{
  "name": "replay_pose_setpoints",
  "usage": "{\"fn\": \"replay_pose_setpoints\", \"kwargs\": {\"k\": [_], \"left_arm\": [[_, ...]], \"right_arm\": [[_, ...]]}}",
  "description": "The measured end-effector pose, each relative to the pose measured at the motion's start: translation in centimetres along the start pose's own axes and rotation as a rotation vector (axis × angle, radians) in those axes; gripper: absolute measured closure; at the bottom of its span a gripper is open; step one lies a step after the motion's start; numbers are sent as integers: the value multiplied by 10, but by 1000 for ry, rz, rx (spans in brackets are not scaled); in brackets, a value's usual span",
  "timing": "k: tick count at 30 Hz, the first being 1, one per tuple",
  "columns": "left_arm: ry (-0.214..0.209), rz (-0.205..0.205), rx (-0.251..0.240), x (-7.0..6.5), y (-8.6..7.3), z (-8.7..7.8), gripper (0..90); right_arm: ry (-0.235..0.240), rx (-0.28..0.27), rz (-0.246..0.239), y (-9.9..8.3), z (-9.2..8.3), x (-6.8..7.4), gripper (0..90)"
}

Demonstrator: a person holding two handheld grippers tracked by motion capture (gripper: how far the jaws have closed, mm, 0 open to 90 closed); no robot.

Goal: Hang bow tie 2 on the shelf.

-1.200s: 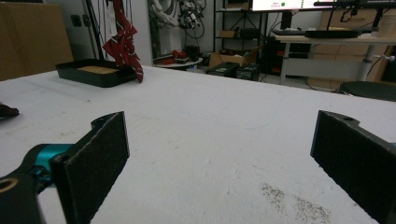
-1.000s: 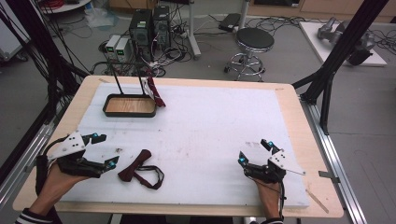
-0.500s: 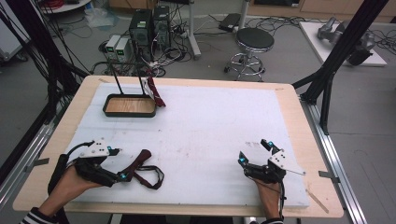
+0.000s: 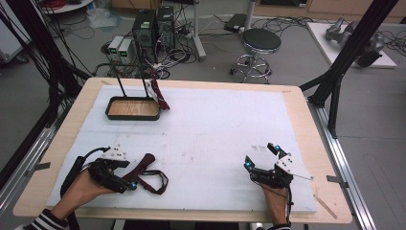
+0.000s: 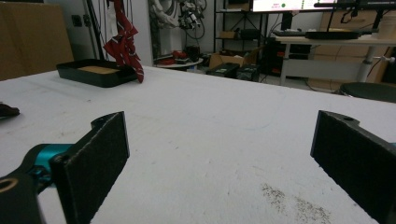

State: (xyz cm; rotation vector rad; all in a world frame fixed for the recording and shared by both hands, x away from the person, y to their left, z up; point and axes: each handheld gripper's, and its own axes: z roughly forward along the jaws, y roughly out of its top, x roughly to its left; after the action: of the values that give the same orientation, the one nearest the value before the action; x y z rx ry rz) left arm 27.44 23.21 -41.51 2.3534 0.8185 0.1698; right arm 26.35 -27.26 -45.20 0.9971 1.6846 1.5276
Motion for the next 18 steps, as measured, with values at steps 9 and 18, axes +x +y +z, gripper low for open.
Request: {"fn": "replay_pose_setpoints", "kwargs": {"k": [9, 18], "left_arm": [[-16, -40, 68, 4, 1, 8, 297], [-3, -52, 89, 4, 3, 9, 431]], "right_arm": [[1, -1, 0, 0, 0, 0, 36], [2, -3, -2, 0, 0, 0, 36]]}}
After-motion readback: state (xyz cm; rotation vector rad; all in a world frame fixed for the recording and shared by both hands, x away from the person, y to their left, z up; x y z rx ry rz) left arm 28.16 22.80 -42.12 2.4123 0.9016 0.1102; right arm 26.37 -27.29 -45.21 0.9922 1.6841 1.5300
